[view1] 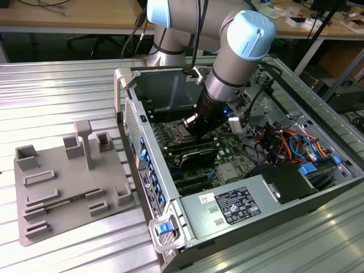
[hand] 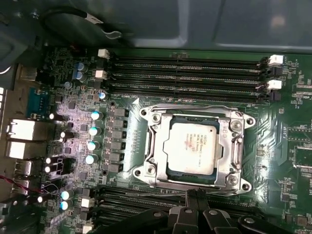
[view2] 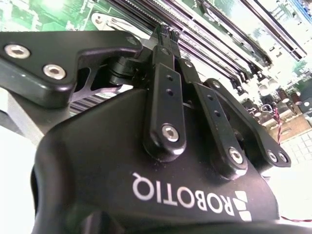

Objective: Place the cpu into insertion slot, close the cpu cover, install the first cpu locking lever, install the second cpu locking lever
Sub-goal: 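Install the second cpu locking lever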

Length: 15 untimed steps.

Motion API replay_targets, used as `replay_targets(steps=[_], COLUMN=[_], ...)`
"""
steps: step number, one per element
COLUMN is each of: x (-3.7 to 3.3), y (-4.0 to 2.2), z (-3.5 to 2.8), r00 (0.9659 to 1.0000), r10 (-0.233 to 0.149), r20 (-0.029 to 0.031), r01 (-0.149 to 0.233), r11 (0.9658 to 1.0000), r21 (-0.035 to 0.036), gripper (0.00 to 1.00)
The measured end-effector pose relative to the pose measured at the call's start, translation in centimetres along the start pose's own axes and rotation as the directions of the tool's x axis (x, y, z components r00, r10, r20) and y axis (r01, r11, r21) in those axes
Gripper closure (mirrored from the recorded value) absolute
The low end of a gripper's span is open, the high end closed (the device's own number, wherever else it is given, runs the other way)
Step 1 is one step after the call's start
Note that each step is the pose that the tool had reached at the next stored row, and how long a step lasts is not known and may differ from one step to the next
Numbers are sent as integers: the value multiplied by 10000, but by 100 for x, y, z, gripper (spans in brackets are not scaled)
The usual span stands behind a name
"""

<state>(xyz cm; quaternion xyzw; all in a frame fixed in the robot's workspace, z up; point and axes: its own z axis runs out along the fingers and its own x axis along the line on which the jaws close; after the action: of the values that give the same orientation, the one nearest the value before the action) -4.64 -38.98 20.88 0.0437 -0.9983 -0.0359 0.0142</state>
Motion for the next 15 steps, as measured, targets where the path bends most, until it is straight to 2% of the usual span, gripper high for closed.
replay_targets(steps=[15], x=[101], y=[8], z=[9], r00=[10000], r10=[0], r20=[0], r01=[0], r11=[10000], r21=[-1], gripper=[89])
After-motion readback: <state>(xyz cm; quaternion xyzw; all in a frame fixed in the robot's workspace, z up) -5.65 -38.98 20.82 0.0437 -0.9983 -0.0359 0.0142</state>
